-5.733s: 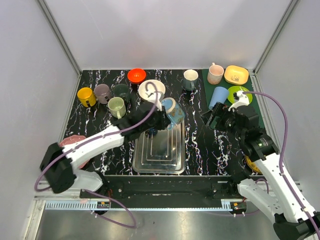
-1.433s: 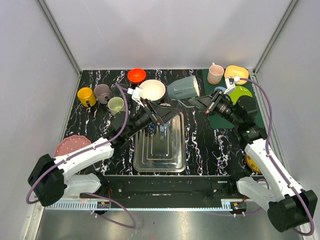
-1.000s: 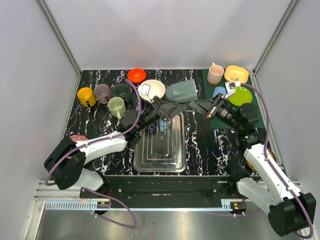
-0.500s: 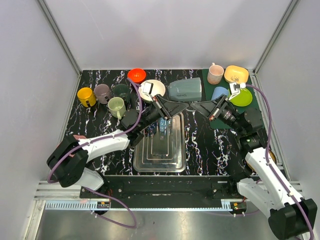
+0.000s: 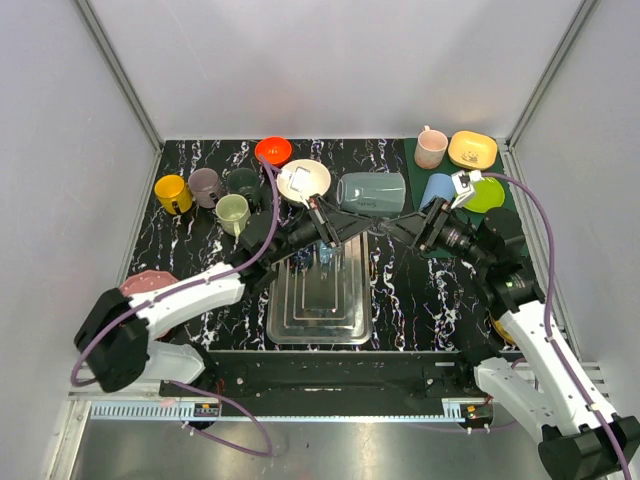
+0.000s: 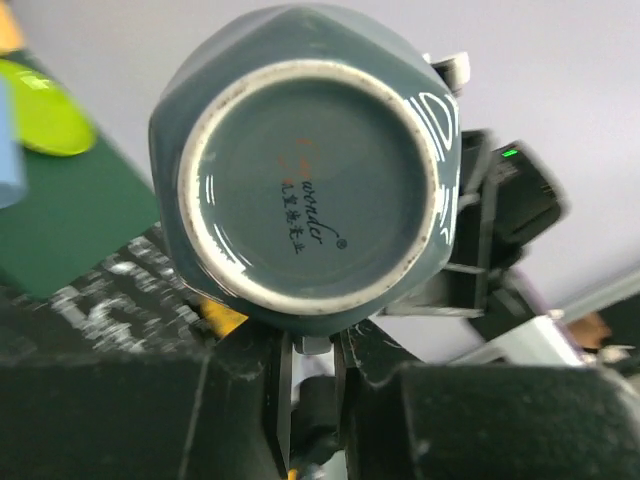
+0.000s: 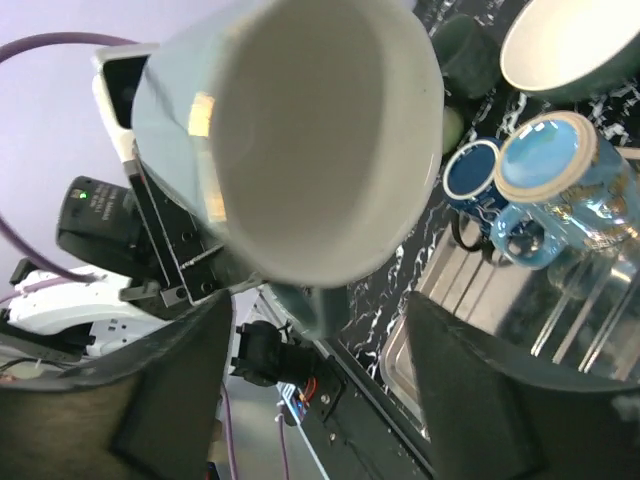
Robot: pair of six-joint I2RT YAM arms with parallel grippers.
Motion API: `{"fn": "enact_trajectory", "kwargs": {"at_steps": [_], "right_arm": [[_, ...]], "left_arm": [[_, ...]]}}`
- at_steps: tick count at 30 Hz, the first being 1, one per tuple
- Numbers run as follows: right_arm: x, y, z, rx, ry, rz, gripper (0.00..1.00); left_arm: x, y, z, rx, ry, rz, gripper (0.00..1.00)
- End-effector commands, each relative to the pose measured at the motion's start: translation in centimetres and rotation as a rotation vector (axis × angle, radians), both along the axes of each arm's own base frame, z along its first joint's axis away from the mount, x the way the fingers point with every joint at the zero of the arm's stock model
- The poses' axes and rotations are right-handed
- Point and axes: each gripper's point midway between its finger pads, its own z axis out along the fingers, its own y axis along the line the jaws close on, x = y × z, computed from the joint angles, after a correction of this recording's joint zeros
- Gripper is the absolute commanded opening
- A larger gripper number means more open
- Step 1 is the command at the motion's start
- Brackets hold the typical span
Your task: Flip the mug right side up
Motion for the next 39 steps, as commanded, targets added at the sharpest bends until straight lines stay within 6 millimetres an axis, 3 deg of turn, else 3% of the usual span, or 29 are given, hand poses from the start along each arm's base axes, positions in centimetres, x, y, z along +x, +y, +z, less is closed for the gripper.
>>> {"fn": "enact_trajectory", "kwargs": {"at_steps": [1,5,7,13,14,17,19,20,22,23,25,27,28,29,31,39], "right_arm": [[-1.0,-1.4,1.0,-0.127,-0.051,-0.057,0.83],[-0.5,-3.5,-0.1,-0.210,0.005,-0.185,0.91],[0.1,-6.3,-1.5,-0.286,0.082,-0.350,0.91],[-0.2,-11.5,-1.3,-0.354,0.086,-0.623,0.92],[-0.4,-11.8,-1.0,-0.354,0.078,-0.634,0.91],[-0.9,-12.2,-0.5,-0.356,0.062,-0.650,0.91],[-1.1,-12.4,-0.4,-0.358,0.055,-0.656,0.91],[-1.2,-12.5,-0.6,-0.360,0.055,-0.656,0.91],[-1.4,-12.5,-0.6,-0.358,0.050,-0.655,0.91],[-1.5,-12.5,-0.7,-0.361,0.052,-0.654,0.91],[-1.7,-12.5,-1.0,-0.359,0.055,-0.648,0.91],[-1.9,-12.5,-1.1,-0.350,0.054,-0.648,0.91],[-2.0,-12.4,-1.5,-0.348,0.062,-0.644,0.91],[-2.0,-12.4,-1.6,-0.348,0.066,-0.643,0.91],[-2.1,-12.3,-2.0,-0.342,0.072,-0.637,0.91],[-2.4,-12.5,-2.3,-0.346,0.069,-0.641,0.91]], "left_arm": [[0.6,2.2,2.0,0.206,-0.216,0.207,0.00],[1.8,4.0,-0.1,0.403,-0.225,0.343,0.00],[2.5,4.4,-1.1,0.477,-0.218,0.383,0.00],[3.3,1.8,-5.9,0.728,-0.181,0.424,0.00],[3.3,1.1,-7.7,0.795,-0.163,0.407,0.00],[4.3,0.1,-10.2,0.880,-0.117,0.421,0.00],[5.0,-0.5,-10.7,0.904,-0.111,0.429,0.00],[5.3,-0.8,-12.2,0.947,-0.098,0.424,0.00],[6.2,-1.2,-12.2,0.964,-0.094,0.454,0.00],[6.5,-1.3,-13.7,1.008,-0.079,0.454,0.00],[7.5,-1.6,-13.7,1.031,-0.077,0.489,0.00],[8.0,-1.8,-15.7,1.101,-0.074,0.486,0.00],[8.5,-1.9,-15.3,1.115,-0.074,0.508,0.00],[8.9,-2.1,-16.5,1.152,-0.071,0.506,0.00],[9.6,-2.3,-16.8,1.171,-0.065,0.518,0.00],[11.6,-0.4,-21.3,1.255,0.055,0.528,0.00]]}}
